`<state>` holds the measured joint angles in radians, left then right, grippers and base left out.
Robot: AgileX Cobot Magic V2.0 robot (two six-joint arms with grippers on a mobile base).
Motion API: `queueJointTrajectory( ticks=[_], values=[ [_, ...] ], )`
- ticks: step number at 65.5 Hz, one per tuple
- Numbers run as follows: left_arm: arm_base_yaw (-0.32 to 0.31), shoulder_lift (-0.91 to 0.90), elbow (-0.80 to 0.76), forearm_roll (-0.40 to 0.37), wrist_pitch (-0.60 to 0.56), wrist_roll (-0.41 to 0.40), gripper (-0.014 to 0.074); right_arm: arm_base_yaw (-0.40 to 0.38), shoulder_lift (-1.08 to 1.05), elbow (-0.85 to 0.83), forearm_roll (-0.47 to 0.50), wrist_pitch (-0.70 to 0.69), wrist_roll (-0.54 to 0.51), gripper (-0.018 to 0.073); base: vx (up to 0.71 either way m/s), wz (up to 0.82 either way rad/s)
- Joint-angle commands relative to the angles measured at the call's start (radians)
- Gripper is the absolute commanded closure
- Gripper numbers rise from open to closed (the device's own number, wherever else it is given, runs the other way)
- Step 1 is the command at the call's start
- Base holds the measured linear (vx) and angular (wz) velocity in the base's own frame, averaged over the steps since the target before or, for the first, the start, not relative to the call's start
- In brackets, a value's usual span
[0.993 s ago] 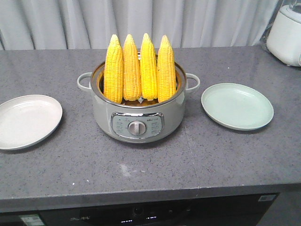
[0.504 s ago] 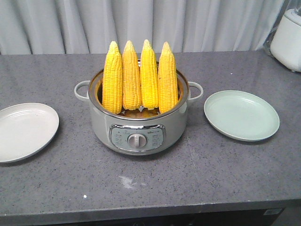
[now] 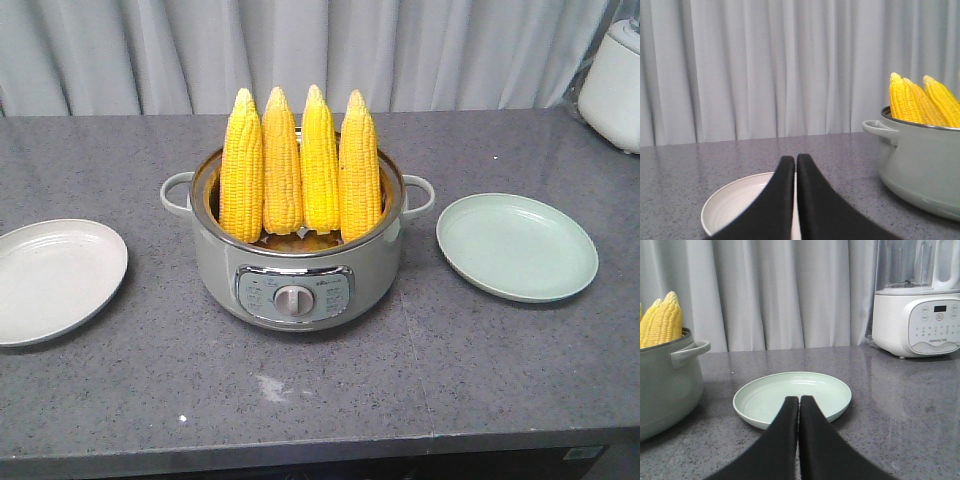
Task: Distribute corn equally
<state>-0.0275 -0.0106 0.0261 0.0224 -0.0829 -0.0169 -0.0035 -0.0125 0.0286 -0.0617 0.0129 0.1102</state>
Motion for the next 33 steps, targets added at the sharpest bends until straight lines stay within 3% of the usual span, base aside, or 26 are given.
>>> queueJointTrajectory(
  ticks=[1, 33],
  values=[
    [0.0, -0.017, 0.015, -0.01, -0.078, -0.002, 0.0603, -0.005, -0.003, 0.008, -0.004, -0.075, 0.001, 0.057, 0.01, 0.03],
    [0.0, -0.017, 0.015, -0.01, -0.078, -0.002, 0.0603, -0.005, -0.003, 0.008, -0.004, -0.075, 0.001, 0.057, 0.01, 0.04]
  ],
)
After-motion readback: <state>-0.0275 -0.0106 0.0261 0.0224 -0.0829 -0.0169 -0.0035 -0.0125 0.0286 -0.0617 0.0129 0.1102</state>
